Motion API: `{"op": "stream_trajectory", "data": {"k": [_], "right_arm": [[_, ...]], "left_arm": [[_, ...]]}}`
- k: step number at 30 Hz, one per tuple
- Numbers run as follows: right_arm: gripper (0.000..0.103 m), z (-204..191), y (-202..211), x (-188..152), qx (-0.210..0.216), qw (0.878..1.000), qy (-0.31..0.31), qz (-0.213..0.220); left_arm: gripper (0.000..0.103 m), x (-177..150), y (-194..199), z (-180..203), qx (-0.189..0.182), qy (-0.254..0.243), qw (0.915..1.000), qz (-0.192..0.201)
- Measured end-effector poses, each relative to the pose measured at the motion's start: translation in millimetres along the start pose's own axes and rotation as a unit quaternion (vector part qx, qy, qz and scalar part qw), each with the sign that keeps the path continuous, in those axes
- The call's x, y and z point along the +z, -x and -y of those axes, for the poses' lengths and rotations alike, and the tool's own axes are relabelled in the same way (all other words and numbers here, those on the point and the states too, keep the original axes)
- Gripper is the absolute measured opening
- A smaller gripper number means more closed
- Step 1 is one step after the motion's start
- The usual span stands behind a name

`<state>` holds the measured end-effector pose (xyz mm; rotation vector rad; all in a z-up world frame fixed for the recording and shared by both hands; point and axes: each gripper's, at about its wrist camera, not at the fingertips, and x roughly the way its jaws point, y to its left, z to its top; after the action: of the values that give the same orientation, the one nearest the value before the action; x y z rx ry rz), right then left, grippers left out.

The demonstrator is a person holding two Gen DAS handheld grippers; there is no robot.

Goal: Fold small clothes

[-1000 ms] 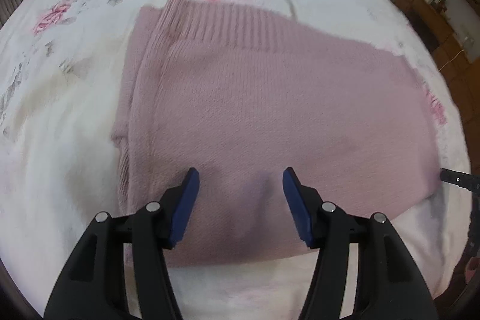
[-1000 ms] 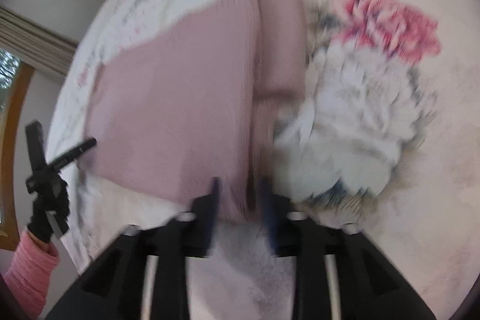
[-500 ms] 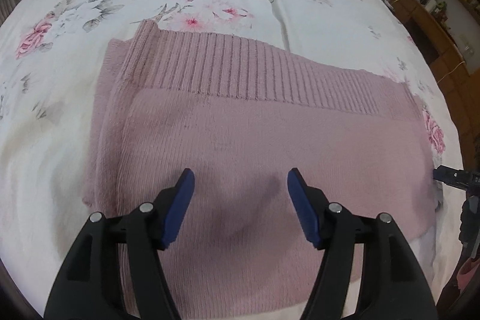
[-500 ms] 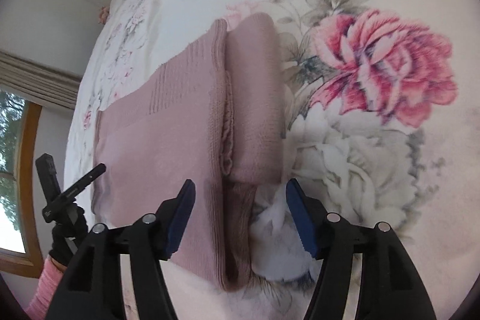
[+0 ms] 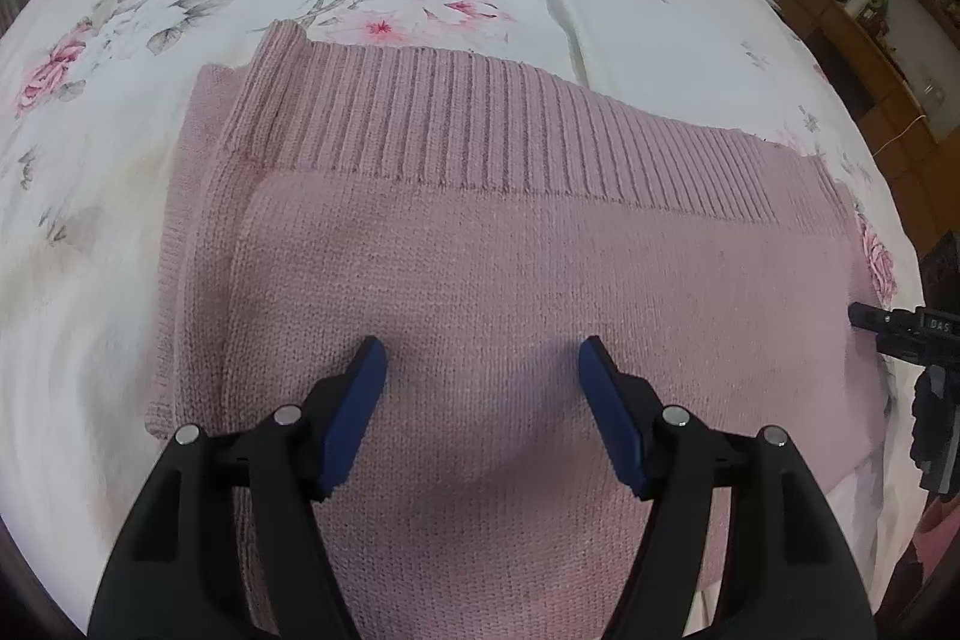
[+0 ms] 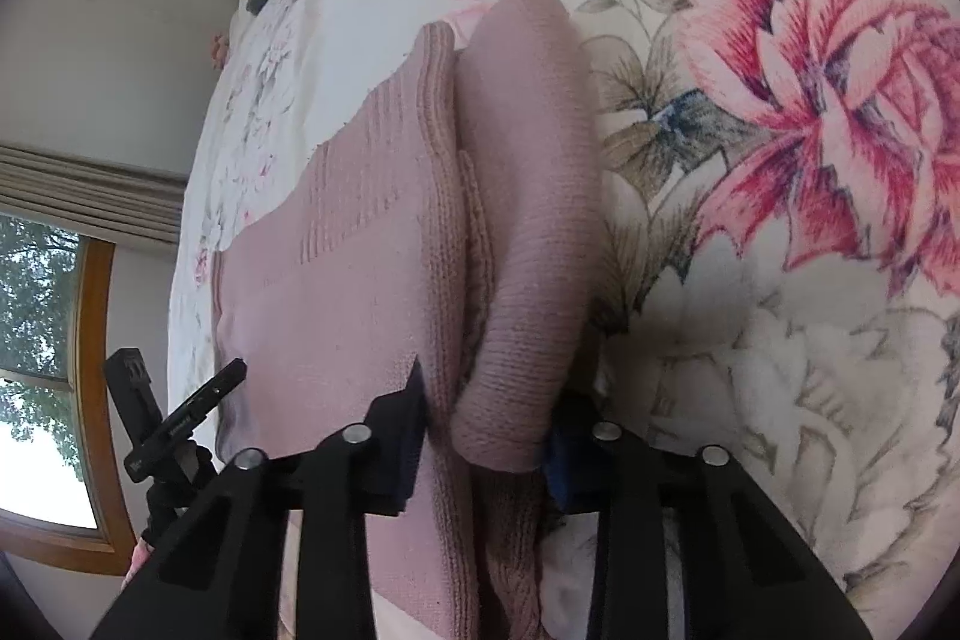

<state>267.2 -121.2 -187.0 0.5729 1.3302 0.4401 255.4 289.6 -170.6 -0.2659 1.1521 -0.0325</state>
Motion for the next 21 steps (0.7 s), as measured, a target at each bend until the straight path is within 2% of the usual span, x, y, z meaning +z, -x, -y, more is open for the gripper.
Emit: {"op": "stream_trajectory", "data": {"k": [16, 19, 21], "right_arm": [[0.031, 1, -4, -3, -0.016, 1.000, -0.013, 0.004], [0.029, -12, 2, -2, -0.030, 0.999, -0.018, 0.006], [0.028, -34, 11, 1, -0.038, 0.999, -0.001, 0.013]], "left_arm": [[0.068, -2, -1, 0, -0.005, 0.001, 1.0000, 0.005], [0.068, -3, 13, -3, -0.011, 0.008, 0.9999, 0.003], [0.068, -5, 26, -7, -0.012, 0.007, 0.9998, 0.012]]}}
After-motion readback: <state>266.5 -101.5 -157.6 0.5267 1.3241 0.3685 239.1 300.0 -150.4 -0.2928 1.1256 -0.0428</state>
